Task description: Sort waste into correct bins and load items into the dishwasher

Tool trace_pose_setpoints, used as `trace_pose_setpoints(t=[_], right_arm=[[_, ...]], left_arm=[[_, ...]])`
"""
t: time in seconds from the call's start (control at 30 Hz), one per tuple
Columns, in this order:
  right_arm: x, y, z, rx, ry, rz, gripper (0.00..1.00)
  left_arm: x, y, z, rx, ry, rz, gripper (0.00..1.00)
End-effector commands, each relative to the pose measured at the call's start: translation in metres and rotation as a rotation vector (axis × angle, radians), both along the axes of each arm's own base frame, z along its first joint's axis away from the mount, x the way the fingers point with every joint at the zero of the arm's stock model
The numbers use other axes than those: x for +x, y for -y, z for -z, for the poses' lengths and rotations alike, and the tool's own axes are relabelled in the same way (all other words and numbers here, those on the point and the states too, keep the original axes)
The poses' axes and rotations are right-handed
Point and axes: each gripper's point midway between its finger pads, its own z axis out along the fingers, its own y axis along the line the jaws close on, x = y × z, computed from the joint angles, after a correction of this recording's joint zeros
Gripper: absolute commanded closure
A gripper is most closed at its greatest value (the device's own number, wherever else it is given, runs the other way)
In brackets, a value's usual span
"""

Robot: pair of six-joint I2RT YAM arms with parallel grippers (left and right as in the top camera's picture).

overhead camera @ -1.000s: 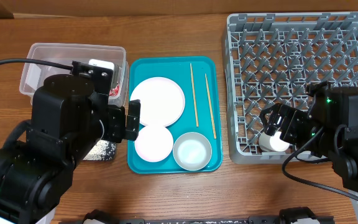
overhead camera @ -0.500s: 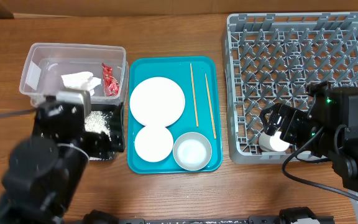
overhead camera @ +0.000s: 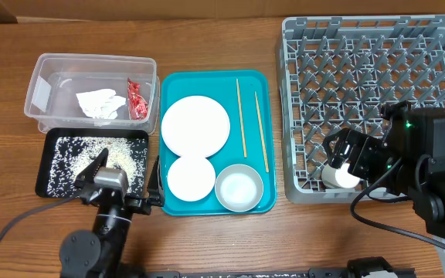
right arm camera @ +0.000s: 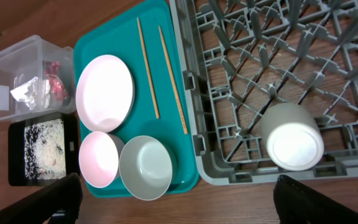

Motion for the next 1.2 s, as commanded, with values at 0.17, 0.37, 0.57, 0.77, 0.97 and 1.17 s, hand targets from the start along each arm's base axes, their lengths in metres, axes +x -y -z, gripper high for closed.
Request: trace_pose_setpoints(t=[0.17,0.37,0.57,0.77,0.97,1.17], right_arm=[[0.002,0.002,-0.005,-0.007,0.021,0.007,0.0],[0.002,0.002,-0.005,-0.007,0.021,0.007,0.0],[0.002,0.002,-0.005,-0.007,0.021,0.007,0.0],[0.002,0.002,-0.005,-0.006,0.021,0.007,0.0],[0.002,0.002,-0.005,-0.006,0.021,0.007,0.0],[0.002,0.002,-0.005,-0.006,0.021,0.007,0.0]], left_arm=[[0.005,-0.001,0.067,0.003,0.046,-0.002,0.0],[0.013,0.005,0.103,-0.01,-0.002,0.024,0.0],[0.016,0.004,0.126,-0.007,-0.038,0.015,0.0],[0.016,0.004,0.126,-0.007,-0.037,0.015,0.0],[0.016,0.004,0.126,-0.007,-0.037,0.015,0.0],[0.016,0.004,0.126,-0.007,-0.037,0.015,0.0]])
